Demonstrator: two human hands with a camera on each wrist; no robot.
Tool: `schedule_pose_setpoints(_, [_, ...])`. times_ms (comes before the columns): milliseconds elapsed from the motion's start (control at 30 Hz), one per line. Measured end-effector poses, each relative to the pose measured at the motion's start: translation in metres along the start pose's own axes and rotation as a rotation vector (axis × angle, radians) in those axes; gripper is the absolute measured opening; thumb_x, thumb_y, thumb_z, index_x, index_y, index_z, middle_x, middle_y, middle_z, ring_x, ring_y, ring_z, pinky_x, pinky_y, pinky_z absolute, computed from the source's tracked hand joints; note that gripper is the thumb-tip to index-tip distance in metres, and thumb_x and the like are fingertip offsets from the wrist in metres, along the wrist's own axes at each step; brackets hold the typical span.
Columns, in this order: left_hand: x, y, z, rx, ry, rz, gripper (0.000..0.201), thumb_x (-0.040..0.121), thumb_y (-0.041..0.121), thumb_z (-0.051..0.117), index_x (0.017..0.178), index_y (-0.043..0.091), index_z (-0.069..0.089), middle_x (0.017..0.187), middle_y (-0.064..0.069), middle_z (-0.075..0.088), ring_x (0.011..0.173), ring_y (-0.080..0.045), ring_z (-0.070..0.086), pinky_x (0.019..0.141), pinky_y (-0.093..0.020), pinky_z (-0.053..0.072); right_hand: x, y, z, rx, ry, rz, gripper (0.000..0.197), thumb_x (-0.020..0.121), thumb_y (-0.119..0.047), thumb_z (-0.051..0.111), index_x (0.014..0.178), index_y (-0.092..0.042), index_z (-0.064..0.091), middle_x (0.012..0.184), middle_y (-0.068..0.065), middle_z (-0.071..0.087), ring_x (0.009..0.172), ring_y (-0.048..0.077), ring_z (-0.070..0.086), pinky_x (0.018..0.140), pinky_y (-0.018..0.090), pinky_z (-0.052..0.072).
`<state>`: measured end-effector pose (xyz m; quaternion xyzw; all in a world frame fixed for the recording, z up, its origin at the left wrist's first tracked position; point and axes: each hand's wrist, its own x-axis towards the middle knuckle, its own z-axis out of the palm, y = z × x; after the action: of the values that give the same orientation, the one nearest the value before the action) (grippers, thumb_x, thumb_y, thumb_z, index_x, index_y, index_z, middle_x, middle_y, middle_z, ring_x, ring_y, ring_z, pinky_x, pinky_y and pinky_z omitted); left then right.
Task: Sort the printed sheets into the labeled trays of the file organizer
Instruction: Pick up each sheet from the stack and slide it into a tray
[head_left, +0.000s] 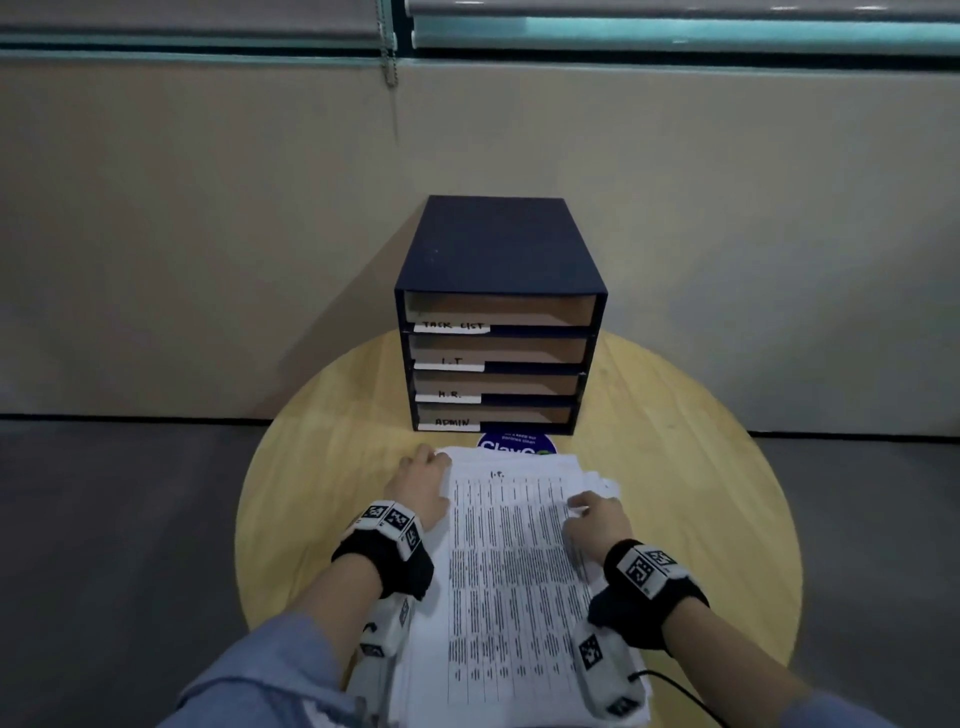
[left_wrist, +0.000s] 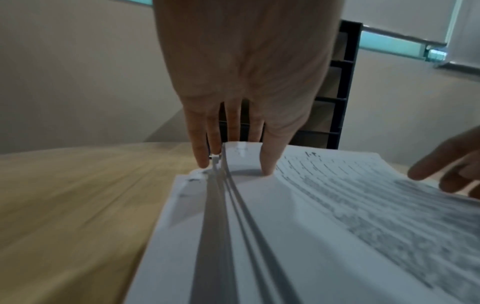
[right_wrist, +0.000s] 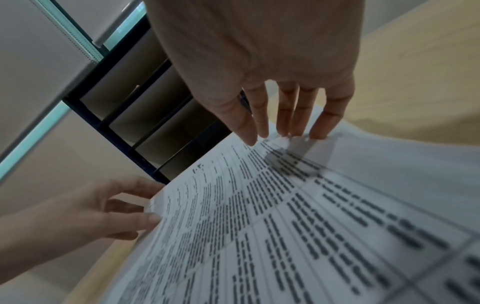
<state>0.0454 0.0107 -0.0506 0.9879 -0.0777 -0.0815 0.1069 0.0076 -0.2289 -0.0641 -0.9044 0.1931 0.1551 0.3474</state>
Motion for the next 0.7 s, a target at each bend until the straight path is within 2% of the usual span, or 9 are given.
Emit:
schedule_pose_setpoints(100, [-0.006,0.003,0.004,0.008,0.141,-0.001,0.045,0.086,0.014,0.061,0.128,0.019,0.048,0.134,-0.006,0.039,0.113,-0.023,0.049,0.089,-0.037,0.051,-0.004,0.003,0.0,-0.016,0.003,-0.008,0.04,0.087,-0.012,0.054,0.127,-0.015,0.056,0.134,0.015,0.043,0.117,0.033,0.053,0.095,0.035,0.048])
schedule_pose_setpoints(200, [-0.011,0.005,0.005,0.028,0.231,0.036,0.037,0.087,0.012,0.059,0.122,0.019,0.051,0.13,-0.004,0.044,0.111,-0.021,0.049,0.084,-0.032,0.05,-0.008,0.004,-0.001,-0.007,-0.009,-0.006,0.041,0.085,-0.013,0.056,0.126,-0.016,0.057,0.134,0.015,0.045,0.114,0.034,0.056,0.096,0.039,0.05])
schedule_pose_setpoints(333, [-0.018,0.004,0.002,0.017,0.264,0.067,0.022,0.088,0.018,0.056,0.109,0.021,0.052,0.122,0.002,0.05,0.114,-0.019,0.045,0.089,-0.03,0.045,-0.01,0.005,-0.004,0.052,-0.02,0.007,0.043,0.083,-0.014,0.055,0.126,-0.018,0.056,0.133,0.015,0.049,0.113,0.034,0.057,0.093,0.037,0.05])
schedule_pose_setpoints(400, [-0.021,0.003,-0.003,-0.011,0.22,0.066,0.012,0.087,0.018,0.056,0.096,0.024,0.051,0.112,0.006,0.056,0.109,-0.018,0.05,0.09,-0.032,0.044,-0.009,0.006,-0.006,0.068,-0.016,0.019,0.044,0.082,-0.015,0.055,0.126,-0.019,0.056,0.132,0.015,0.051,0.113,0.034,0.057,0.095,0.038,0.05])
schedule_pose_setpoints(467, [-0.023,0.0,-0.005,-0.084,0.144,0.04,0.012,0.085,0.015,0.056,0.088,0.025,0.049,0.1,0.005,0.063,0.097,-0.019,0.059,0.084,-0.033,0.049,-0.009,0.008,-0.006,0.069,-0.021,0.03,0.043,0.082,-0.016,0.055,0.125,-0.019,0.056,0.132,0.015,0.052,0.113,0.033,0.056,0.096,0.039,0.05])
schedule_pose_setpoints(533, [-0.026,0.0,-0.006,-0.197,0.04,-0.017,0.019,0.082,0.015,0.061,0.095,0.023,0.05,0.095,0.002,0.065,0.089,-0.019,0.063,0.08,-0.035,0.053,-0.011,0.009,-0.005,0.065,-0.028,0.031,0.044,0.082,-0.016,0.057,0.125,-0.019,0.057,0.131,0.014,0.052,0.114,0.033,0.055,0.095,0.038,0.05])
schedule_pose_setpoints(567, [-0.026,-0.001,-0.006,-0.224,-0.01,-0.044,0.027,0.08,0.017,0.065,0.102,0.022,0.049,0.099,0.001,0.064,0.09,-0.019,0.062,0.081,-0.036,0.053,-0.011,0.01,-0.004,0.06,-0.028,0.026,0.045,0.081,-0.015,0.058,0.125,-0.019,0.057,0.131,0.014,0.051,0.115,0.033,0.055,0.095,0.038,0.05])
schedule_pose_setpoints(633, [-0.026,-0.003,-0.003,-0.175,-0.072,-0.086,0.046,0.076,0.024,0.07,0.114,0.02,0.046,0.113,-0.002,0.055,0.103,-0.022,0.056,0.088,-0.036,0.05,-0.012,0.01,-0.003,0.047,-0.025,0.024,0.045,0.08,-0.015,0.059,0.125,-0.019,0.058,0.131,0.015,0.052,0.116,0.034,0.054,0.095,0.037,0.049])
schedule_pose_setpoints(700, [-0.028,-0.005,-0.004,-0.094,-0.135,-0.128,0.054,0.074,0.032,0.072,0.118,0.016,0.044,0.121,-0.007,0.046,0.11,-0.025,0.05,0.093,-0.037,0.047,-0.012,0.01,-0.003,0.032,-0.023,0.019,0.045,0.079,-0.014,0.06,0.124,-0.018,0.058,0.131,0.014,0.052,0.117,0.033,0.053,0.096,0.038,0.049])
